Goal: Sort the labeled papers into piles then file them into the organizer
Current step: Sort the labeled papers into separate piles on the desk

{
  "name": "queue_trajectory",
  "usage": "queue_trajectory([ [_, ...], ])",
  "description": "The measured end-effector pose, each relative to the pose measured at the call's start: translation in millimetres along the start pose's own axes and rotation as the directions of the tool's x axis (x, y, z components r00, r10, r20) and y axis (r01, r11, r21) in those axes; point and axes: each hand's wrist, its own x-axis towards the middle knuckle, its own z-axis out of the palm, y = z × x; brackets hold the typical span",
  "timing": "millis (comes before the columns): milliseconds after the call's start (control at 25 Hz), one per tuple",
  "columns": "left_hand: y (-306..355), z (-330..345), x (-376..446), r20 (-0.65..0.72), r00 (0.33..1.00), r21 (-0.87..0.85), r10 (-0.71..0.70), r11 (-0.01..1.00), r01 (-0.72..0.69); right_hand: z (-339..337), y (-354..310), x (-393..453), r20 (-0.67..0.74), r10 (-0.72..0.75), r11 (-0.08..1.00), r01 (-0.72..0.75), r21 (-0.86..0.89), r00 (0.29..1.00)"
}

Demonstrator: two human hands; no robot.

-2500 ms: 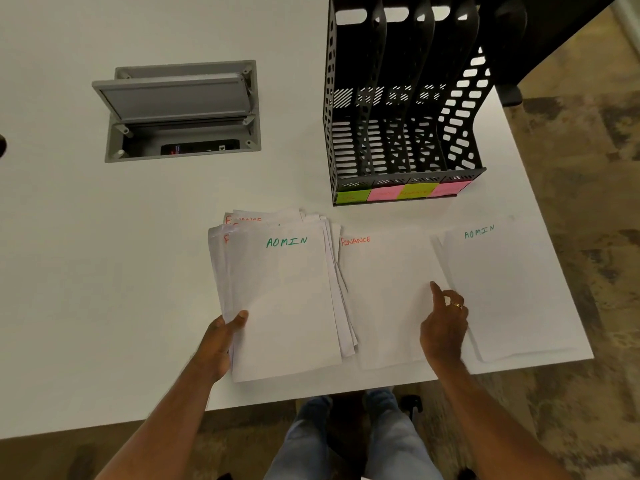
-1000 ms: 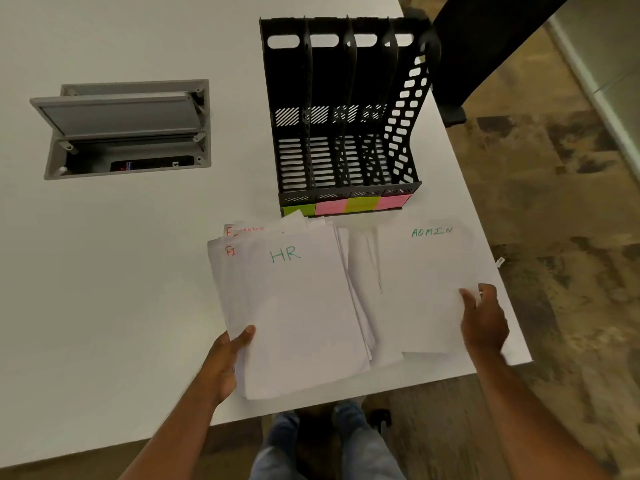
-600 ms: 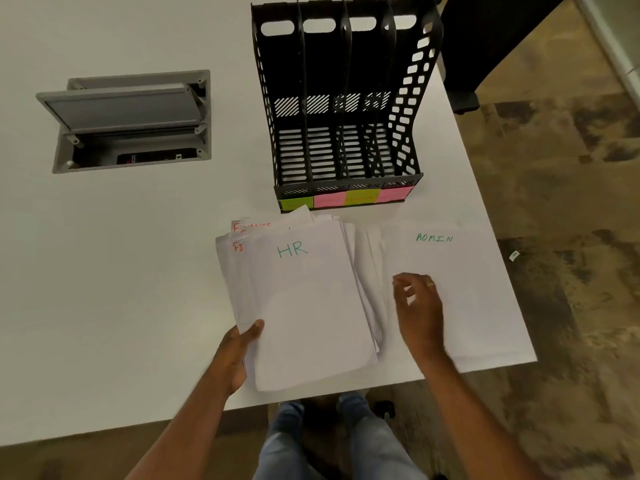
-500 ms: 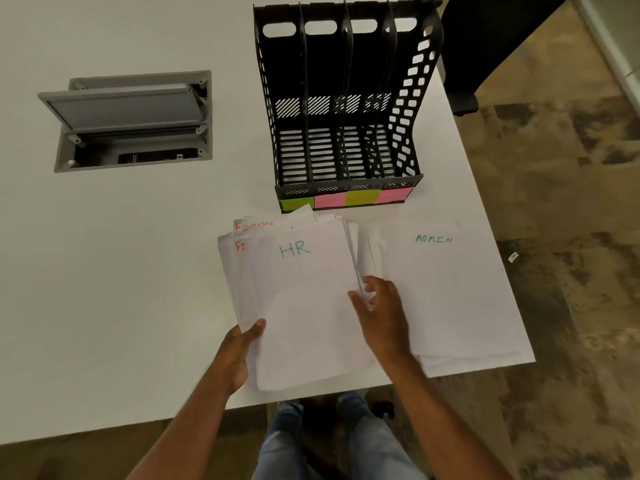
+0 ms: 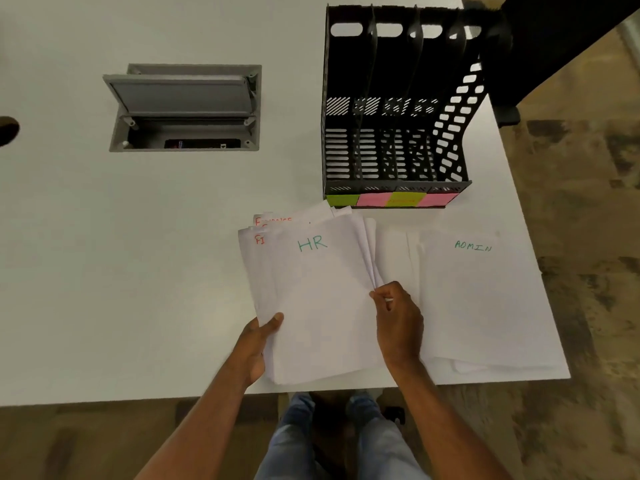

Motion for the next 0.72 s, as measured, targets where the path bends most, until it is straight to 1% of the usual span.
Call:
queue_trajectory([
  [80, 3, -12, -1, 0.008, 1.000, -0.013, -0.004, 1.000, 0.004, 7, -8, -6, 0.000, -0.024, 0.999, 0.024, 0.021, 1.000],
  [120, 5, -19, -2, 0.005, 1.000, -0.022, -0.006, 1.000, 0.006, 10, -11, -7, -0.017, -0.009, 0.999, 0.009, 0.047, 1.000],
  [200, 9, -34, 0, -0.006, 1.000, -0.036, -0.004, 0.999, 0.003, 10, -14, -3, -0.090, 0.072, 0.993, -0.062, 0.104, 0.993],
  [280, 16, -51, -1, -0.016, 1.000, -0.042, 0.013, 0.999, -0.013, 7, -11, 4, -0.181, 0.132, 0.987, -0.113, 0.113, 0.975],
  [360, 22, -69, -2, -0.016, 1.000, -0.068, 0.018, 0.998, -0.019, 0, -4, 11, -0.216, 0.166, 0.981, -0.139, 0.133, 0.962],
  [440, 27, -89, -2, 0.000, 1.000, -0.133, 0.005, 0.991, -0.005, 1, 0, 12, -0.199, 0.183, 0.974, -0.150, 0.169, 0.963],
  [560, 34, -114, -2, 0.082, 0.996, -0.294, -0.029, 0.954, 0.052, 17, -8, 1, -0.130, 0.177, 0.971, -0.151, 0.186, 0.976],
  [600, 38, -121, -1, 0.107, 0.994, -0.314, -0.034, 0.947, 0.066, 27, -13, -5, -0.097, 0.165, 0.973, -0.146, 0.179, 0.982],
  [720, 54, -132, 6, 0.075, 0.996, -0.214, -0.048, 0.975, 0.063, 63, -34, -29, 0.018, 0.102, 0.985, -0.104, 0.138, 0.995],
])
